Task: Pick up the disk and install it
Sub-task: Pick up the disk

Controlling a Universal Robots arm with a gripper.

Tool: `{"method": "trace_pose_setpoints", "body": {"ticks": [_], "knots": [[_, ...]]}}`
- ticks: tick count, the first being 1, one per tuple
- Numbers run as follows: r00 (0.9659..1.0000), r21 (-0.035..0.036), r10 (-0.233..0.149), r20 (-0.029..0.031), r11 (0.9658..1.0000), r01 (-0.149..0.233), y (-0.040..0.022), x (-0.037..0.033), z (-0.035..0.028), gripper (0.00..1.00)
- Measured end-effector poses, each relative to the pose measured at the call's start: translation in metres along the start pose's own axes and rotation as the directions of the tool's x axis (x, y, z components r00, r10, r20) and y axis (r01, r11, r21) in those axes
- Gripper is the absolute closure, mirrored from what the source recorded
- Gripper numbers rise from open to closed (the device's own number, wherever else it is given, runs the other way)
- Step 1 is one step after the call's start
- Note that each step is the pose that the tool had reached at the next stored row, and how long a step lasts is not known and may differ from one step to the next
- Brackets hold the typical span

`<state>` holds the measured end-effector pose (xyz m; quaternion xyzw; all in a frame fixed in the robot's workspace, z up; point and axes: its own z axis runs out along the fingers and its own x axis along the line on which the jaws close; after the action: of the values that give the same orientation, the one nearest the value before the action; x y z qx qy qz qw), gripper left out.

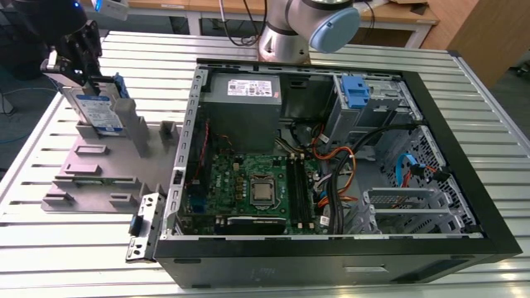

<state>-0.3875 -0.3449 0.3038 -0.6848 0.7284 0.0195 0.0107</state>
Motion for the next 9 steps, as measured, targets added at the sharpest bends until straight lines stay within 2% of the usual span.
{"method": "trace_pose_setpoints", "body": {"ticks": [4, 9], "knots": [[1.0, 0.0001, 0.0, -0.0015, 1.0, 0.0, 0.0001, -0.0002, -0.0051, 0.65], [1.0, 0.0003, 0.0, -0.0017, 1.0, 0.0, 0.0001, -0.0002, -0.0052, 0.65]]}}
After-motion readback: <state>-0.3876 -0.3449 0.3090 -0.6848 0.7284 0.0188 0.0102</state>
